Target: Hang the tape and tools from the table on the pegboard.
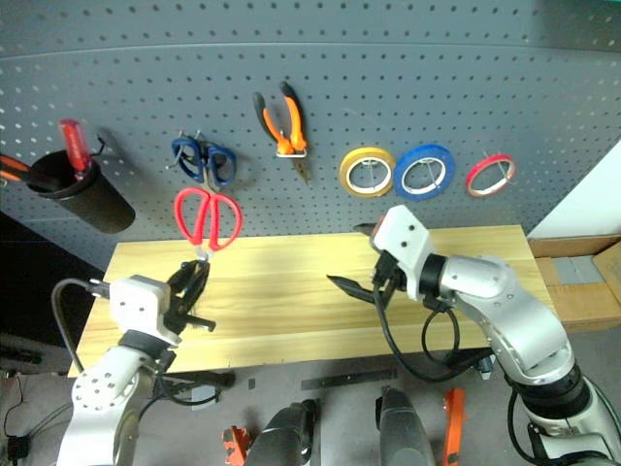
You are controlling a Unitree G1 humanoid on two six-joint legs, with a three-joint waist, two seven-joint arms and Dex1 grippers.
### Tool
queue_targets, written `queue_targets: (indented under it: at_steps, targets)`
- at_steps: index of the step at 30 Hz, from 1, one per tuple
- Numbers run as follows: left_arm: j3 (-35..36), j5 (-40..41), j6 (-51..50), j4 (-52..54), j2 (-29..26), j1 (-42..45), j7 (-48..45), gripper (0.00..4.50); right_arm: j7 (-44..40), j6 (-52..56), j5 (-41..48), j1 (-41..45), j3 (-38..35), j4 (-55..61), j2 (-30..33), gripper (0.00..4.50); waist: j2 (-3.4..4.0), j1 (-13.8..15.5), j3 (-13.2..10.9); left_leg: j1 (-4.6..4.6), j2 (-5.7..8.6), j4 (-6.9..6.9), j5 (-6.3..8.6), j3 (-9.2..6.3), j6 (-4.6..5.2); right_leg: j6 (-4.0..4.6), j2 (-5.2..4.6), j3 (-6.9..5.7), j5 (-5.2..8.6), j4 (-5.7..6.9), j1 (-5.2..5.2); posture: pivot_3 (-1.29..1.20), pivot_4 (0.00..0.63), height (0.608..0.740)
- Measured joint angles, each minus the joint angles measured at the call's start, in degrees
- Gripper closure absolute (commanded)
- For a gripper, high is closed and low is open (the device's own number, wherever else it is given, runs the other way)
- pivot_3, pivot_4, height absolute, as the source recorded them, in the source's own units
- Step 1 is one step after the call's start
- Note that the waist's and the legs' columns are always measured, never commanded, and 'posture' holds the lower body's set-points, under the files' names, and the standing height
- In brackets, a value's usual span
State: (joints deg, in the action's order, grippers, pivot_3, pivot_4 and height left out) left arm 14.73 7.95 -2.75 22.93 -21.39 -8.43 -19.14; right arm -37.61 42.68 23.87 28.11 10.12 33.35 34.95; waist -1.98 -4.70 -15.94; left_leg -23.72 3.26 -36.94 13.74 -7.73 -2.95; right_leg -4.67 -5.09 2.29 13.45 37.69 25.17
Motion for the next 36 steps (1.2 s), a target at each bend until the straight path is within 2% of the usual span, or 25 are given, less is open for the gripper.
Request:
queue_targets:
  at_steps: [11,23,28,36]
  targets:
    - [1.7,-0.1,0.7,1.1,-0.3,6.4,1.5,4.22,-2.3,-3.4,-1.3,1.3,0.2,-4.0,-0.1,0.00,-0.07,0.4,0.1,0.00,0.11,-0.04,-0.01,0.01,-0.01,-0.06,0.03,-0.01,-0.12,0.05,0.01,-0.08,0.202,0.740]
    - [-1.0,-3.0,0.8,-12.4,-2.0,15.8,1.1,4.22,-1.4,-3.6,-2.3,4.5,0.2,-4.4,-3.9,0.00,-0.08,0.1,0.1,0.00,0.13,-0.07,-0.01,0.04,-0.02,-0.03,0.06,0.00,-0.16,0.12,0.06,-0.12,0.229,0.740]
    - [-1.8,-3.8,1.7,-14.5,-2.0,16.6,1.0,4.22,0.6,-5.7,-1.7,7.9,-1.9,-4.3,-8.5,0.00,-0.08,0.0,0.1,0.00,0.09,-0.07,-0.01,0.03,-0.02,-0.03,0.04,0.01,-0.17,0.13,0.07,-0.13,0.235,0.740]
    - [-2.1,-4.3,2.0,-16.9,-2.0,17.8,1.2,4.22,1.2,-6.9,-1.8,8.7,-2.2,-4.2,-9.1,0.00,-0.08,-0.1,0.1,0.00,0.09,-0.10,-0.01,0.03,-0.01,-0.03,0.04,0.01,-0.17,0.19,0.08,-0.13,0.234,0.740]
